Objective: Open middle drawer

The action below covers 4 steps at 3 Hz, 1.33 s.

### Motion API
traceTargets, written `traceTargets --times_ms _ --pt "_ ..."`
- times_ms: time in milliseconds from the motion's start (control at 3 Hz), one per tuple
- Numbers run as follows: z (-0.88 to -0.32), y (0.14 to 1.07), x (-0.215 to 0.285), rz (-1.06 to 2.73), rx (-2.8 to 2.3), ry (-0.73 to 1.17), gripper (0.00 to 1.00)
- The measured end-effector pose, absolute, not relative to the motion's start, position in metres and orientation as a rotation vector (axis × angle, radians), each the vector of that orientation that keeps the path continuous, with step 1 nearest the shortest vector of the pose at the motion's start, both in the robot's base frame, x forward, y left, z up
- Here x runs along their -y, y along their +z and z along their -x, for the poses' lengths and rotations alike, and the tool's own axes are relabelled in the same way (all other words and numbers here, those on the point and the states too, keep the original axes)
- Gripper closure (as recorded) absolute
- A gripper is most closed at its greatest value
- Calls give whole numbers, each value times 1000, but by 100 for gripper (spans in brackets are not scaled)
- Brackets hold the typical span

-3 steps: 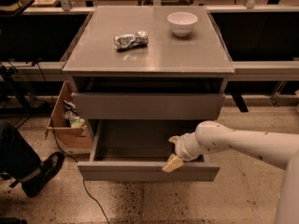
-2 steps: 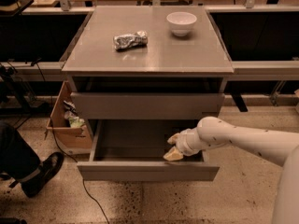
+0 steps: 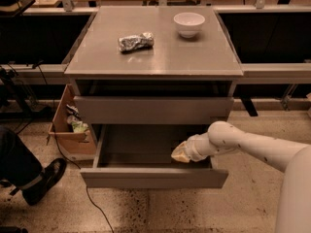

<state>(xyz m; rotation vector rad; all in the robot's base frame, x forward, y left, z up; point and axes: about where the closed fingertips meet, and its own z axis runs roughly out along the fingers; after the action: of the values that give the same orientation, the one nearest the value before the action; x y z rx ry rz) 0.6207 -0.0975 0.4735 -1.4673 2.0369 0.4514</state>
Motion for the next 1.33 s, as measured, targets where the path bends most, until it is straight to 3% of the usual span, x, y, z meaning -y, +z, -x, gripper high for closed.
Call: traceTargets --times_ms 333,1333 --pt "-608 442 89 1468 -2060 572 100" --pt "-561 415 59 1593 -2037 909 100"
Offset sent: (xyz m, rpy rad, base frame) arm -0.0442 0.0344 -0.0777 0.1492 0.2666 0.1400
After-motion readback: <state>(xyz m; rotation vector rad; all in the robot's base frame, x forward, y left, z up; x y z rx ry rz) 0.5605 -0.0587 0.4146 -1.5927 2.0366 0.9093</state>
